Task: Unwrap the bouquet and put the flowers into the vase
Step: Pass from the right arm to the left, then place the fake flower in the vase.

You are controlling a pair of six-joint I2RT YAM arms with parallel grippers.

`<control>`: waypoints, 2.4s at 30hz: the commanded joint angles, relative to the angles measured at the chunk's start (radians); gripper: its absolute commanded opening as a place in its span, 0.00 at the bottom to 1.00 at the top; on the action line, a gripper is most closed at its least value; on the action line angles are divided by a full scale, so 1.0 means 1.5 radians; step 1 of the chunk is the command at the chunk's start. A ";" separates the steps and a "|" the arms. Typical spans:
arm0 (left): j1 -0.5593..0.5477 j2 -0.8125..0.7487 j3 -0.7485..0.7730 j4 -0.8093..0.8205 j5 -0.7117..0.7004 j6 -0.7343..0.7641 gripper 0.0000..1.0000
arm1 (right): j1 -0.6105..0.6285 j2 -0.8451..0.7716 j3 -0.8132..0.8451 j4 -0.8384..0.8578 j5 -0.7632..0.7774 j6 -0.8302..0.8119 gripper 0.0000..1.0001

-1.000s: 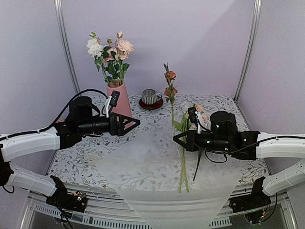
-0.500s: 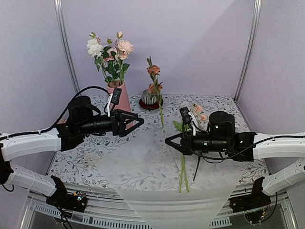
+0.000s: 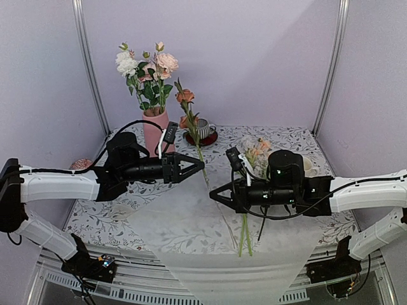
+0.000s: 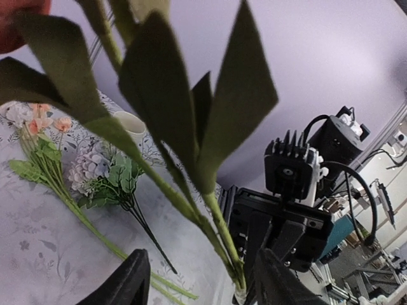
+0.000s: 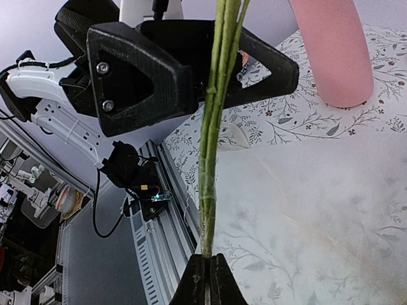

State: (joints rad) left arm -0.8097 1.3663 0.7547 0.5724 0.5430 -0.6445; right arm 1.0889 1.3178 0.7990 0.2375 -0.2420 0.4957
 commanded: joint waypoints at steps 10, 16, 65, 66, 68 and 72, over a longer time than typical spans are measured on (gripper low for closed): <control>-0.013 0.025 0.012 0.124 0.044 -0.050 0.25 | 0.007 0.021 0.022 0.022 -0.009 -0.013 0.03; -0.015 0.023 0.008 0.124 0.044 -0.046 0.00 | 0.007 0.031 0.017 0.018 0.016 -0.007 0.07; -0.013 -0.065 -0.003 0.046 -0.037 -0.023 0.00 | 0.034 -0.048 -0.150 -0.002 0.007 0.001 0.41; -0.013 -0.065 -0.003 0.045 -0.038 -0.024 0.00 | 0.035 -0.048 -0.152 -0.002 0.006 0.001 0.40; -0.013 -0.066 -0.003 0.043 -0.040 -0.022 0.00 | 0.037 -0.047 -0.156 -0.004 0.005 0.001 0.36; -0.013 -0.064 -0.003 0.043 -0.044 -0.023 0.00 | 0.039 -0.045 -0.158 -0.008 0.010 0.001 0.34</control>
State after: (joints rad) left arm -0.8238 1.2850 0.7559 0.6468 0.4927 -0.6888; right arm 1.1366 1.2484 0.5747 0.2325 -0.2272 0.5022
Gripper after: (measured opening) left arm 0.024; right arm 0.348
